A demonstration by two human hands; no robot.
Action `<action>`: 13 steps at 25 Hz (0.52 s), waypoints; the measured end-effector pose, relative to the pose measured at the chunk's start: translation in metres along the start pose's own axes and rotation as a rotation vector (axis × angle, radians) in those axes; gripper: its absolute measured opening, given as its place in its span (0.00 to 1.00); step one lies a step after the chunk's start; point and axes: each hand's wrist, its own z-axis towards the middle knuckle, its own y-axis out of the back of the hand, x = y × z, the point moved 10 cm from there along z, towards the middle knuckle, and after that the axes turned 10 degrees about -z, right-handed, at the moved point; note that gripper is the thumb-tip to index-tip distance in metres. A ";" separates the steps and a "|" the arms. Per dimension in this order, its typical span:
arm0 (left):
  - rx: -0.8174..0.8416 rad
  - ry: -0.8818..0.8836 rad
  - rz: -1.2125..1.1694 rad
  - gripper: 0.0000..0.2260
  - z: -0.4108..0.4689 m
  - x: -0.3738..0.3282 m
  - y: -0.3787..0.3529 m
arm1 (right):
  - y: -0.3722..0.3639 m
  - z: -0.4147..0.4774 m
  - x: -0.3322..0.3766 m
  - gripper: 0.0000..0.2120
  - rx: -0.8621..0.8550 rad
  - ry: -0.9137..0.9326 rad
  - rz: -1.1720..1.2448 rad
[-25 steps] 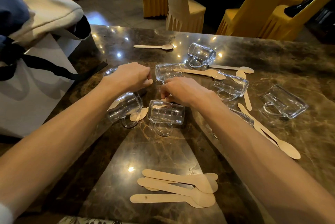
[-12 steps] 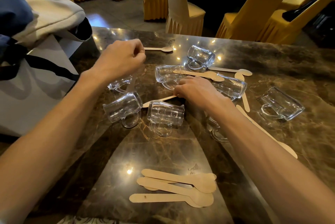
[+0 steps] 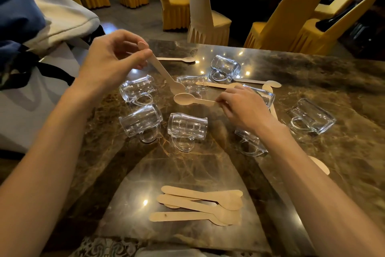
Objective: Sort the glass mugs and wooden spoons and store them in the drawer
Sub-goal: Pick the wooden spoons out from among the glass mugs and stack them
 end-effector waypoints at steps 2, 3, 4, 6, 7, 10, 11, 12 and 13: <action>-0.071 0.030 -0.095 0.06 -0.010 0.008 0.006 | 0.012 -0.009 0.005 0.11 -0.054 -0.025 0.040; -0.105 0.052 -0.140 0.05 -0.016 0.012 0.009 | 0.017 -0.013 0.008 0.10 -0.075 -0.036 0.060; -0.134 0.074 -0.178 0.05 -0.021 0.017 0.010 | 0.021 -0.018 0.010 0.10 -0.088 -0.038 0.070; -0.159 0.100 -0.210 0.06 -0.031 0.023 0.011 | 0.029 -0.027 0.017 0.09 -0.091 -0.030 0.067; -0.158 0.102 -0.212 0.07 -0.037 0.024 0.010 | 0.033 -0.031 0.020 0.09 -0.090 -0.027 0.065; -0.160 0.113 -0.235 0.07 -0.052 0.025 0.009 | 0.046 -0.044 0.026 0.09 -0.095 -0.045 0.084; -0.164 0.131 -0.243 0.07 -0.057 0.026 0.008 | 0.049 -0.048 0.027 0.09 -0.090 -0.053 0.097; -0.167 0.151 -0.246 0.06 -0.062 0.027 0.008 | 0.051 -0.054 0.028 0.09 -0.081 -0.061 0.108; -0.167 0.168 -0.246 0.05 -0.068 0.027 0.006 | 0.052 -0.058 0.030 0.09 -0.071 -0.068 0.119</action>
